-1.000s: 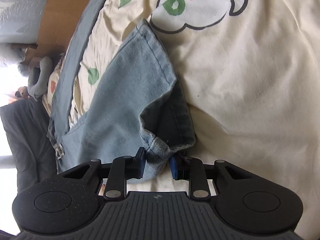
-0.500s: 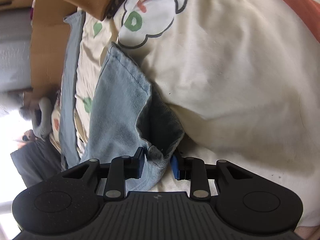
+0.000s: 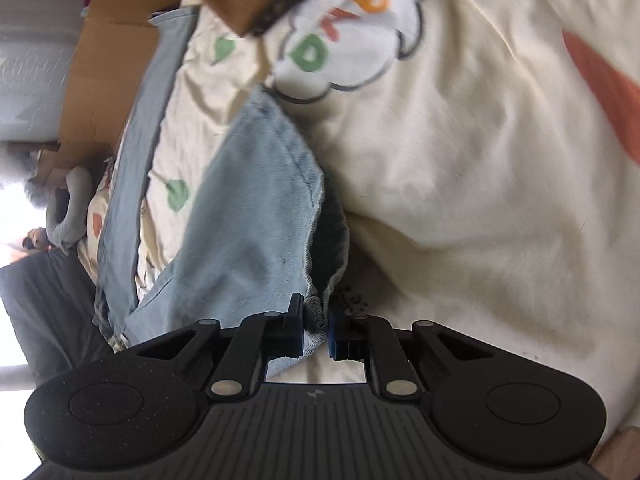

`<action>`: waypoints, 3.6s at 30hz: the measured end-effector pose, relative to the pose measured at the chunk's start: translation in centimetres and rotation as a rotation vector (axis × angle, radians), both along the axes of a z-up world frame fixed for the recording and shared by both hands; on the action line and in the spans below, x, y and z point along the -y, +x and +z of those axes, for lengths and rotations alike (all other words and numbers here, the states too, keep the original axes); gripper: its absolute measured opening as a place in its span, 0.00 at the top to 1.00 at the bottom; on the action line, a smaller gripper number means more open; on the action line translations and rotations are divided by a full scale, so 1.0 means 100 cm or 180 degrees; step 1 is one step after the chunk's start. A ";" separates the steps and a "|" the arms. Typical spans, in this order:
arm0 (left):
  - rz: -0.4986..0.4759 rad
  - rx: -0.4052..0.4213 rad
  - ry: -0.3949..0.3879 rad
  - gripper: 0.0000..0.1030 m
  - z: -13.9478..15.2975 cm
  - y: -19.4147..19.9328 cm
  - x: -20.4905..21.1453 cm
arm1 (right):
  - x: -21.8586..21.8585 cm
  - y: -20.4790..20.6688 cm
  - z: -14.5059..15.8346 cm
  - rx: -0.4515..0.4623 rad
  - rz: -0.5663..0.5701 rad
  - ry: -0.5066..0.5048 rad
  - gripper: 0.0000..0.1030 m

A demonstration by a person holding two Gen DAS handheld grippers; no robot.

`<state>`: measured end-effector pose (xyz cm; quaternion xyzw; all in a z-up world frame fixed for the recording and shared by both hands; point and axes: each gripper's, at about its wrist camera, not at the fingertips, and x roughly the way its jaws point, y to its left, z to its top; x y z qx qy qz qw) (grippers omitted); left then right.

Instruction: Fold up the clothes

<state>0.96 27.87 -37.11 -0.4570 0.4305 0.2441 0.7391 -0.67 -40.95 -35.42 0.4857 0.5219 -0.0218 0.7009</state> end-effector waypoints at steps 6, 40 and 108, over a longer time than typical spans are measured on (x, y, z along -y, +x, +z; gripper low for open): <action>0.0218 0.0179 -0.0101 0.44 -0.007 -0.001 -0.006 | 0.001 0.007 0.043 0.0075 0.0211 -0.0105 0.91; 0.1104 0.0620 0.0283 0.85 0.000 0.013 -0.105 | -0.024 -0.026 0.132 -0.0293 0.0629 -0.0336 0.91; 0.0046 -0.0704 0.0960 0.54 0.114 0.040 -0.084 | -0.024 0.054 -0.007 -0.0070 0.1028 -0.1567 0.94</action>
